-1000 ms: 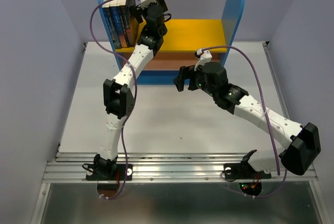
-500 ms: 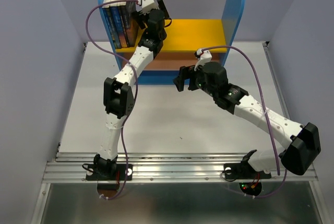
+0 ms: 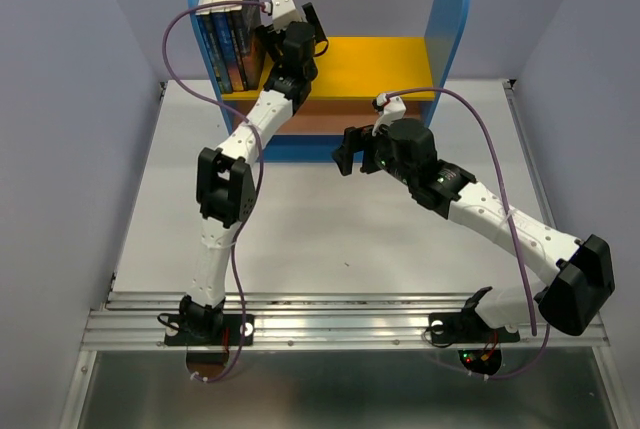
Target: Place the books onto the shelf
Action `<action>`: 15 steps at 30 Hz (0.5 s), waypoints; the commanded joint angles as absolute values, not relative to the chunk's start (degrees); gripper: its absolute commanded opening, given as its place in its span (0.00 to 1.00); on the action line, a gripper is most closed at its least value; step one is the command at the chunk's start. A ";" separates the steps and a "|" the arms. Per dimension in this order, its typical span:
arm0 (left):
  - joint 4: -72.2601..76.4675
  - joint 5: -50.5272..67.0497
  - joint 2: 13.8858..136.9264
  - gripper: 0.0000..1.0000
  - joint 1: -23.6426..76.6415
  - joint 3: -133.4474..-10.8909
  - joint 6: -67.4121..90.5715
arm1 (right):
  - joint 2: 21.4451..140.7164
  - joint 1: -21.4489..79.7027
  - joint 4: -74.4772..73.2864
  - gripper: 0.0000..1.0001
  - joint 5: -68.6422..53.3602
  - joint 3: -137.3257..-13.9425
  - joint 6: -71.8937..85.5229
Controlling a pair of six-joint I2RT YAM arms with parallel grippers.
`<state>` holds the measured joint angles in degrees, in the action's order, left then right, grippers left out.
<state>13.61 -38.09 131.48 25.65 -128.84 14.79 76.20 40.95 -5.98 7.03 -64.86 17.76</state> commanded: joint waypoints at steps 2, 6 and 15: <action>15.20 -37.70 124.46 0.99 23.46 -127.97 15.30 | 74.97 41.22 -3.52 1.00 6.68 -65.39 17.66; 15.55 -36.22 122.52 0.99 24.52 -127.09 14.06 | 74.27 41.22 -2.99 1.00 5.98 -64.95 18.02; 16.52 -30.33 117.34 0.99 26.72 -125.60 13.36 | 73.48 41.22 -2.72 1.00 5.27 -64.25 18.37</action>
